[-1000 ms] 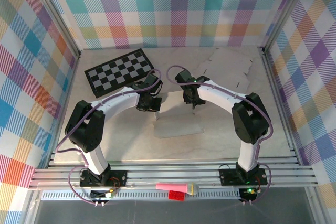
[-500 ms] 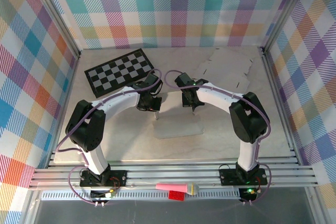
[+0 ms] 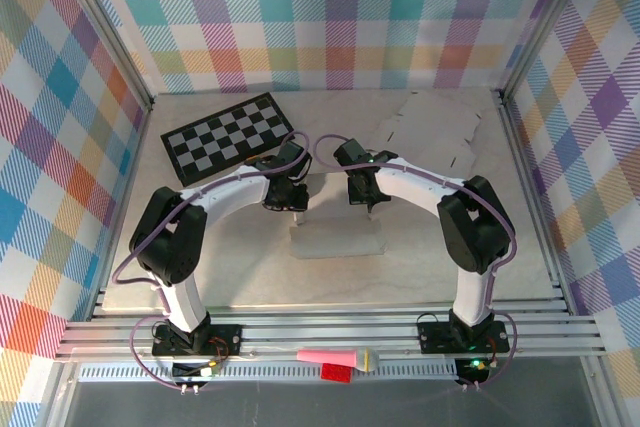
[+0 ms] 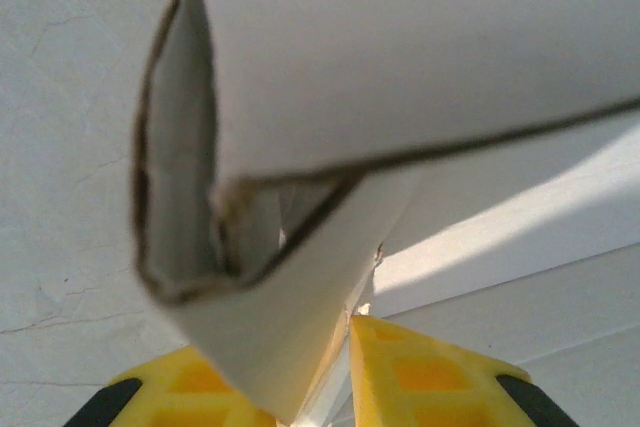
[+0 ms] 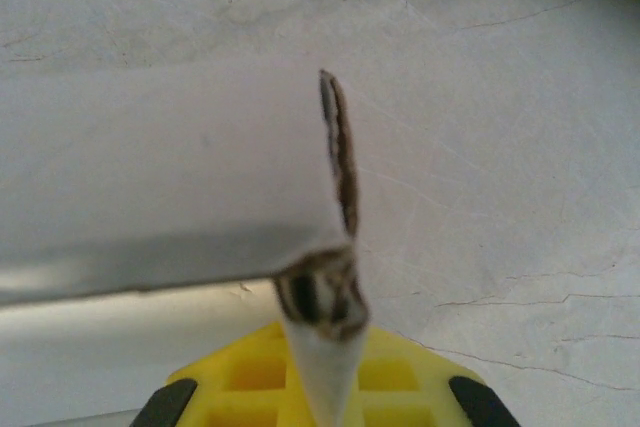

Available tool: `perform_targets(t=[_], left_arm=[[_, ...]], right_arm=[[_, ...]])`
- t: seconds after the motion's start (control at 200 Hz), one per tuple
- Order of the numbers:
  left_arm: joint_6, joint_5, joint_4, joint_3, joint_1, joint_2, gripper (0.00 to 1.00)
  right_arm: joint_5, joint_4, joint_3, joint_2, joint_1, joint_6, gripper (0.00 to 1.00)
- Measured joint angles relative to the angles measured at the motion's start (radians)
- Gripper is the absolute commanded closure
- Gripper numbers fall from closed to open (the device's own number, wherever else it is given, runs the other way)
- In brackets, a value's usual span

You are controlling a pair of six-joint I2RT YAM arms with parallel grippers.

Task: Fold the paper box

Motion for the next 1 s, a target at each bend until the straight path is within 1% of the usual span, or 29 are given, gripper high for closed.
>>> perform_targets(t=[0.21,0.28,0.38,0.47,0.565,0.675,0.875,1.0], left_arm=[[-0.004,-0.025,0.029,0.0,0.0,0.01,0.81],[-0.011,-0.037,0.042,0.0,0.0,0.013,0.86],[-0.022,-0.056,0.049,0.0,0.0,0.022,0.89],[-0.035,-0.073,0.06,0.0,-0.001,0.03,1.0],[-0.054,-0.094,0.068,0.001,-0.006,0.032,1.0],[-0.106,-0.164,0.046,0.023,-0.034,0.047,1.0],[-0.305,-0.356,-0.073,0.107,-0.109,0.11,1.0],[-0.397,-0.428,-0.123,0.117,-0.138,0.122,1.0]], right_arm=[[-0.006,-0.003,0.0,0.0,0.0,0.0,1.0],[-0.006,-0.003,0.0,0.0,0.0,0.0,1.0],[-0.006,-0.003,0.0,0.0,0.0,0.0,1.0],[-0.006,-0.004,0.0,0.0,0.0,0.0,1.0],[-0.006,-0.015,0.001,0.0,0.0,0.009,1.0],[-0.006,-0.036,0.016,0.009,0.001,0.034,1.0],[-0.006,-0.083,0.062,0.04,0.005,0.095,1.0],[-0.014,-0.087,0.068,0.043,0.011,0.114,1.0]])
